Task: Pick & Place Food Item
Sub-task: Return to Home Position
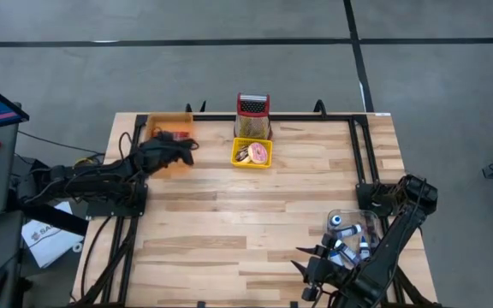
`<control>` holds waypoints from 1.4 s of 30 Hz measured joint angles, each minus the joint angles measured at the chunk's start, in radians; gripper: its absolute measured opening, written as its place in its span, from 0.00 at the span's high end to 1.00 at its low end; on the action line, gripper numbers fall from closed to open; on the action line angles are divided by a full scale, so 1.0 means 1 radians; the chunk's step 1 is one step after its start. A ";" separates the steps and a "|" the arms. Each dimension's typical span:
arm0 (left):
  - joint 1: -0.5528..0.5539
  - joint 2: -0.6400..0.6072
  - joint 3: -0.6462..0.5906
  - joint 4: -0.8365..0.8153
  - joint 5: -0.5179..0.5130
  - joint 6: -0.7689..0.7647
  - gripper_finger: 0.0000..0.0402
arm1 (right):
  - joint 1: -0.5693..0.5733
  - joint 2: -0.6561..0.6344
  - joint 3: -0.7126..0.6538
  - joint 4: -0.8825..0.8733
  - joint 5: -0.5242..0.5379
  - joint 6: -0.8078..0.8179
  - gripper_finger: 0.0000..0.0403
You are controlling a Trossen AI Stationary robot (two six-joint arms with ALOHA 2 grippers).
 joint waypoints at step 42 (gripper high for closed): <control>-0.549 -0.814 -0.187 -0.305 0.458 0.476 0.97 | -0.041 0.000 0.001 0.041 -0.022 -0.047 0.57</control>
